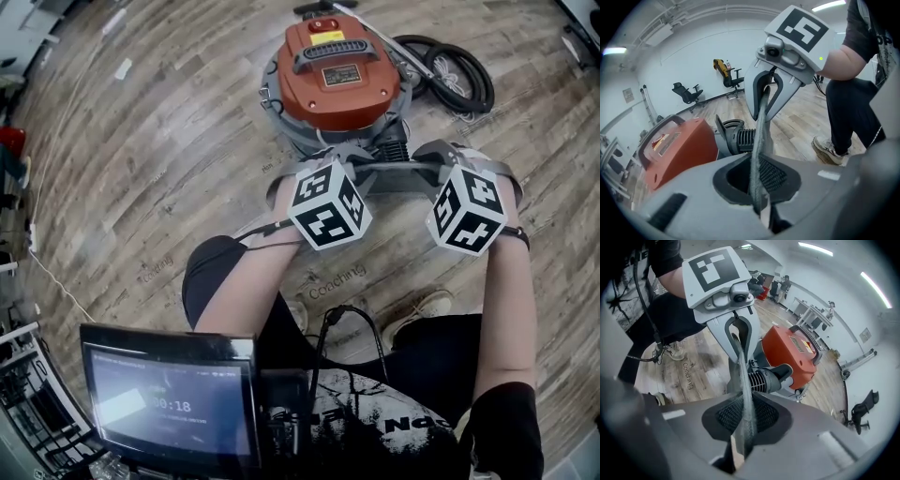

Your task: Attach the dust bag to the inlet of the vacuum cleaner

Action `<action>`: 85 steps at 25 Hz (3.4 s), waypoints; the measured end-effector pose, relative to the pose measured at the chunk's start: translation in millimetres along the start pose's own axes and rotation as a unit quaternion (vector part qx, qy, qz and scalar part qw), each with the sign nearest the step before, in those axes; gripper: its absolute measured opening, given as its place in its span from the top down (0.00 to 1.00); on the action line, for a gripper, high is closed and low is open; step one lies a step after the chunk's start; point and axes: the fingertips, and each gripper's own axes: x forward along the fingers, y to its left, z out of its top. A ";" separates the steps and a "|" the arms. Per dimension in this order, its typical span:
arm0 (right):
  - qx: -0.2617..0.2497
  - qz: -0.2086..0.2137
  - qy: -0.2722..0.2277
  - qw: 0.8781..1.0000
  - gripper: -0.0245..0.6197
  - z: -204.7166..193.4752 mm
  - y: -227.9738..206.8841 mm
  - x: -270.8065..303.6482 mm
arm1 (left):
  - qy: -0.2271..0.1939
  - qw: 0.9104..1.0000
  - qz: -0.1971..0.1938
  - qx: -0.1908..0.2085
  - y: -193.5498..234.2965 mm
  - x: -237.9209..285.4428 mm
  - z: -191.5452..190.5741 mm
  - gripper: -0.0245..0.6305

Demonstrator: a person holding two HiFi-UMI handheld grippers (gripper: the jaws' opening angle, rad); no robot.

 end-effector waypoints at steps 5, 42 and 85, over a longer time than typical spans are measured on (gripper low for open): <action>0.020 0.003 -0.010 1.000 0.89 -11.0 -1.8 0.8 | 0.001 1.000 -0.002 0.003 -1.3 0.9 8.5 0.93; -0.086 0.016 -0.060 0.994 0.88 -13.7 -33.9 11.1 | 0.006 0.998 0.038 -0.057 15.9 1.9 28.8 0.92; -0.073 -0.001 -0.049 0.996 0.88 -19.1 -39.9 25.2 | 0.001 0.997 0.060 -0.055 23.0 12.4 27.7 0.91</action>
